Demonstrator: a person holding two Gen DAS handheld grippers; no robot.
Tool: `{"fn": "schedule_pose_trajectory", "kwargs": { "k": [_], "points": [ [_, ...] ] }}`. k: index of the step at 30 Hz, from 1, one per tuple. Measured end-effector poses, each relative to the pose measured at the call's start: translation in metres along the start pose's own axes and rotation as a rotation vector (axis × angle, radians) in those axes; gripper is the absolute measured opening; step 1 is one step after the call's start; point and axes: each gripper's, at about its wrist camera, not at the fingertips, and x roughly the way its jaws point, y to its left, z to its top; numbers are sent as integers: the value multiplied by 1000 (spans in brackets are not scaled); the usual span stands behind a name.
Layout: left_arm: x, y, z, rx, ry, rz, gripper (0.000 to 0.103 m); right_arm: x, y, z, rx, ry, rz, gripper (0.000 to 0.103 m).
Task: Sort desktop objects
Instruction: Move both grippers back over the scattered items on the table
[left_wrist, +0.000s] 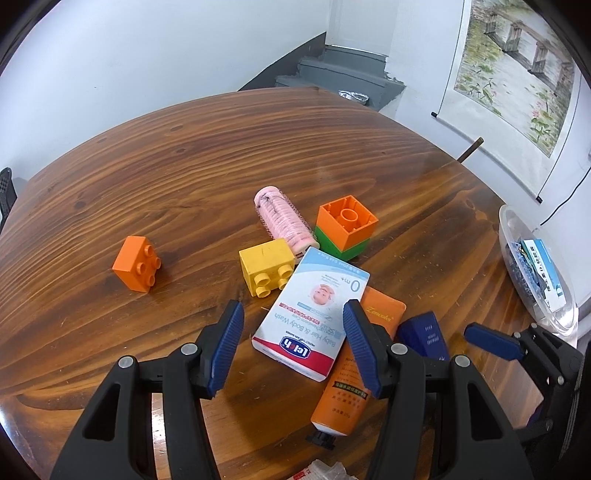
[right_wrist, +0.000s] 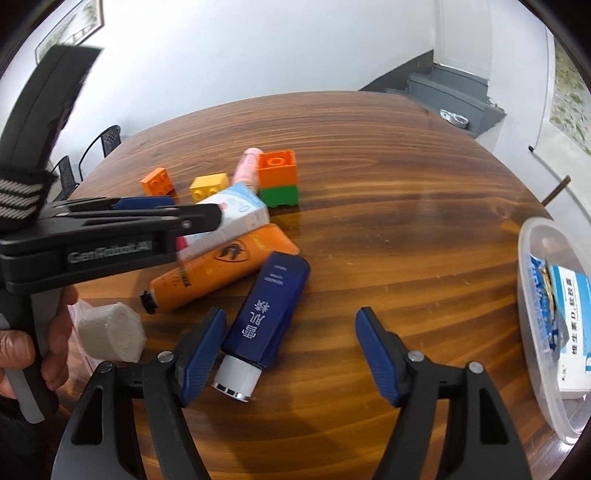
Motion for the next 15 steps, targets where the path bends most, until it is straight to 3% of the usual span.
{"fn": "schedule_pose_trajectory", "kwargs": {
  "k": [6,15],
  "points": [
    [6,-9,-2,38,21,3,62,-1,-14,-1,37,-1,-2,75],
    [13,-6,-1,16,29,-29,61,-1,-11,0,26,-1,15,75]
  ]
}}
